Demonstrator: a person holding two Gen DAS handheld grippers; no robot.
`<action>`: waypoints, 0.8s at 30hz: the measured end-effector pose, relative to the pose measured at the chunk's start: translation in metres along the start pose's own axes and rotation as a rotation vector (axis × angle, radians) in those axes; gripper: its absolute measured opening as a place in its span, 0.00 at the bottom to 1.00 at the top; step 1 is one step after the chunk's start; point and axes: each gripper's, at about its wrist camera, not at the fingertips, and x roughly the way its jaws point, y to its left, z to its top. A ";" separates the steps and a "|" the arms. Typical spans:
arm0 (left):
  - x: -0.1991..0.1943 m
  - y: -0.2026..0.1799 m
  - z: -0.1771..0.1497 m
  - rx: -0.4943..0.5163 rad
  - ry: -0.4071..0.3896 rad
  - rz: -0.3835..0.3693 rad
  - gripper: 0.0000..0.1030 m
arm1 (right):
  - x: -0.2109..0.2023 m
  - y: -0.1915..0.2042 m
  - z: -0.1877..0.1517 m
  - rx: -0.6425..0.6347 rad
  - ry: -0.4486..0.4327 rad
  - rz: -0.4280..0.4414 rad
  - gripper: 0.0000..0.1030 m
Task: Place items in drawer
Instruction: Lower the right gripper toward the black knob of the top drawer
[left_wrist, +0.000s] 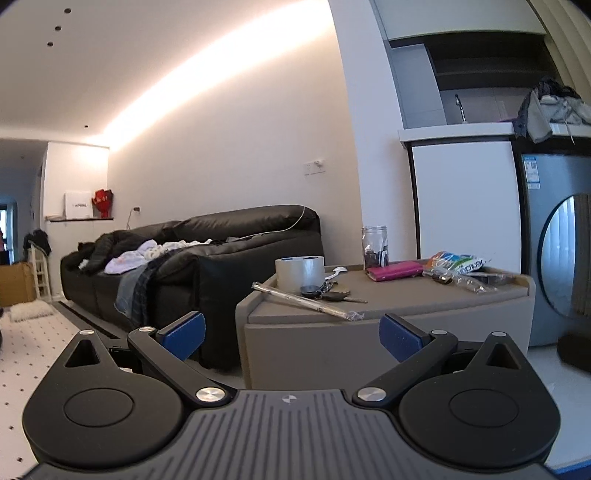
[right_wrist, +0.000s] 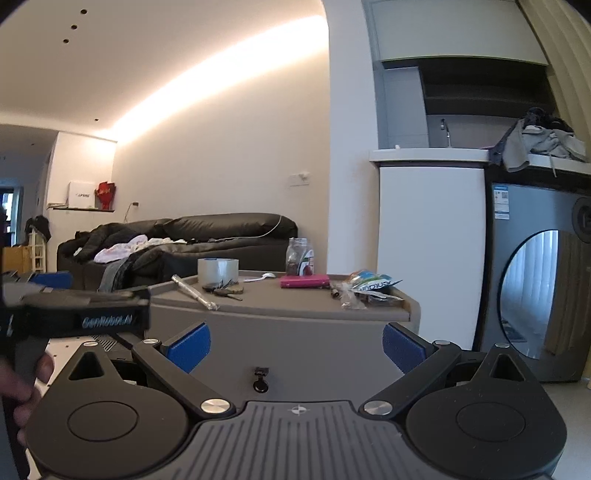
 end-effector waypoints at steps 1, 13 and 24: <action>0.002 0.000 0.001 -0.004 -0.002 -0.001 1.00 | 0.001 0.001 0.000 -0.005 0.000 -0.005 0.98; 0.018 0.003 0.028 -0.026 -0.072 -0.080 1.00 | 0.009 0.010 -0.003 -0.026 0.016 -0.024 0.98; 0.043 0.006 0.010 -0.081 -0.006 -0.152 1.00 | 0.011 0.012 -0.002 -0.054 0.026 -0.046 0.98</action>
